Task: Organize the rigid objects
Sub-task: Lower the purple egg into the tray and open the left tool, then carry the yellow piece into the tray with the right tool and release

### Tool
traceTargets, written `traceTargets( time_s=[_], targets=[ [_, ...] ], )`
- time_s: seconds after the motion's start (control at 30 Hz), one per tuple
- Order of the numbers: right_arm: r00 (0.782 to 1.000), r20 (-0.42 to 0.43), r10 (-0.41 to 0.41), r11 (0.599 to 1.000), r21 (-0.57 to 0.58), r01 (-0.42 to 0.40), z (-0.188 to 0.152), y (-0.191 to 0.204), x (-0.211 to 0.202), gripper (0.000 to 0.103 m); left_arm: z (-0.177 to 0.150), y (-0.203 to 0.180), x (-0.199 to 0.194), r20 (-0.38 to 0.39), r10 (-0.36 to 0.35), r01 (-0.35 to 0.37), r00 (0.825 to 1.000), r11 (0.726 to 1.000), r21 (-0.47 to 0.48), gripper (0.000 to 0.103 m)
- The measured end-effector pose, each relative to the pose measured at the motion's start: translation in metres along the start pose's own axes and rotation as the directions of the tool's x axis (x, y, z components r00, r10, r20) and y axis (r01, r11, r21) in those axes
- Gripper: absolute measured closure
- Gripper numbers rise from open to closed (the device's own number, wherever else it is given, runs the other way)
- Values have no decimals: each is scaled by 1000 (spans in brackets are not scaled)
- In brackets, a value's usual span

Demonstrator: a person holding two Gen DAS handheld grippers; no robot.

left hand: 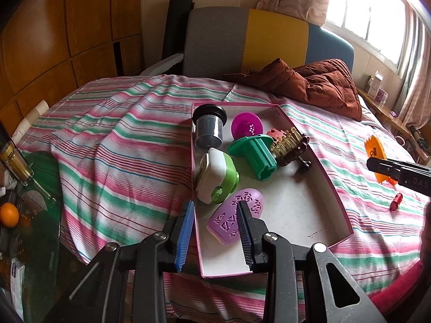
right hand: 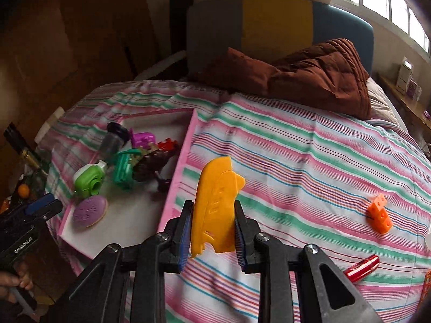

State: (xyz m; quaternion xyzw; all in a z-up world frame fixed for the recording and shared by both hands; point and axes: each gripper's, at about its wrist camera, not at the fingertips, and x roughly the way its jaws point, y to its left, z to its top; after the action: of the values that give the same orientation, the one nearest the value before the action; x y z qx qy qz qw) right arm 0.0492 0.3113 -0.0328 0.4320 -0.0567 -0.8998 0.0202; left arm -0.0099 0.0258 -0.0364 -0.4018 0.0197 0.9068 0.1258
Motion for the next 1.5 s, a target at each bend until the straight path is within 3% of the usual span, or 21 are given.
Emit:
traceTargets(
  time_s=[0.27,0.53,0.93,1.3,1.5],
  targets=[
    [994,-41,100,990,-93,-103,-3,65,12,76,-1,7,-1,3,6,-6,1000,1000,-18,70],
    [989,-105,106,986,-117,-118,-9,92,32,76,-3,13,-1,0,14,-14,1000,999,-30,70],
    [983,-164,82,988,-117,-102,-8,110,59,76,-4,31,-2,3,42,-42,999,997,-70,70],
    [963,-245,114,987,-82,-138,-12,126,94,76,-8,40,-2,-5,51,-51,999,995,-83,70],
    [962,-244,125,987,-65,-145,-11,124,94,76,-9,40,0,-14,54,-56,998,995,-89,70]
  ],
)
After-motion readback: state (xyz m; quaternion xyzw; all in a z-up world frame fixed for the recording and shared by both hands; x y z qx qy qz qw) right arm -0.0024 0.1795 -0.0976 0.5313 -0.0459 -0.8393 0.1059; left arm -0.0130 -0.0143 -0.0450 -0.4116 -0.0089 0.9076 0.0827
